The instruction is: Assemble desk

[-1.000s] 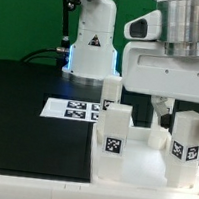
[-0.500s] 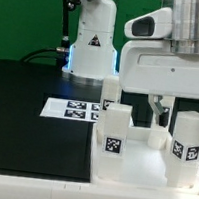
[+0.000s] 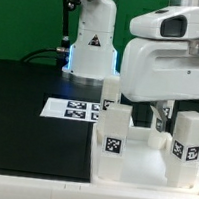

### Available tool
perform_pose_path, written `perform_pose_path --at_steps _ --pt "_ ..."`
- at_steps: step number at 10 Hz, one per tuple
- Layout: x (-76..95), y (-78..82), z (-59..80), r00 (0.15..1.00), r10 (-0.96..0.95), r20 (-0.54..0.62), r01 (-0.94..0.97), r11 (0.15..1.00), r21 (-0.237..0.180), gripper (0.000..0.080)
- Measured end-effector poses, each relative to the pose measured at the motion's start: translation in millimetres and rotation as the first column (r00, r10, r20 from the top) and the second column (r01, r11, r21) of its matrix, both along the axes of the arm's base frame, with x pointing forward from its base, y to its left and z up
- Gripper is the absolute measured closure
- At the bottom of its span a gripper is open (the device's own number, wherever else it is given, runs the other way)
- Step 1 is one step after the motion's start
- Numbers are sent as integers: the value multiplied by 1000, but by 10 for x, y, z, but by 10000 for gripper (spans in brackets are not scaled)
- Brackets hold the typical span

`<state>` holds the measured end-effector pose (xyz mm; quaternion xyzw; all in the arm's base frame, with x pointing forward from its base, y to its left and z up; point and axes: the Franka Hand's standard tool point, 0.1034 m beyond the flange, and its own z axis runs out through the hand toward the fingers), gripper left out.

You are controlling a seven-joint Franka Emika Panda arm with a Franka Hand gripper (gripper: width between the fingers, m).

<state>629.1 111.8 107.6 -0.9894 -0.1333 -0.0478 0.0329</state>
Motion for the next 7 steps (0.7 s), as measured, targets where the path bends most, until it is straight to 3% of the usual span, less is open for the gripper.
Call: perform_pose_path --at_steps 1,3,5,7 --pt "0 -1 -1 1000 -21 -2 21 1000 1 173" --pt "-1 0 -3 998 -57 -5 57 998 5 516" --pt "5 -6 1 969 -246 -19 246 969 19 514" --pt "7 12 -1 790 -611 -52 613 790 34 514"
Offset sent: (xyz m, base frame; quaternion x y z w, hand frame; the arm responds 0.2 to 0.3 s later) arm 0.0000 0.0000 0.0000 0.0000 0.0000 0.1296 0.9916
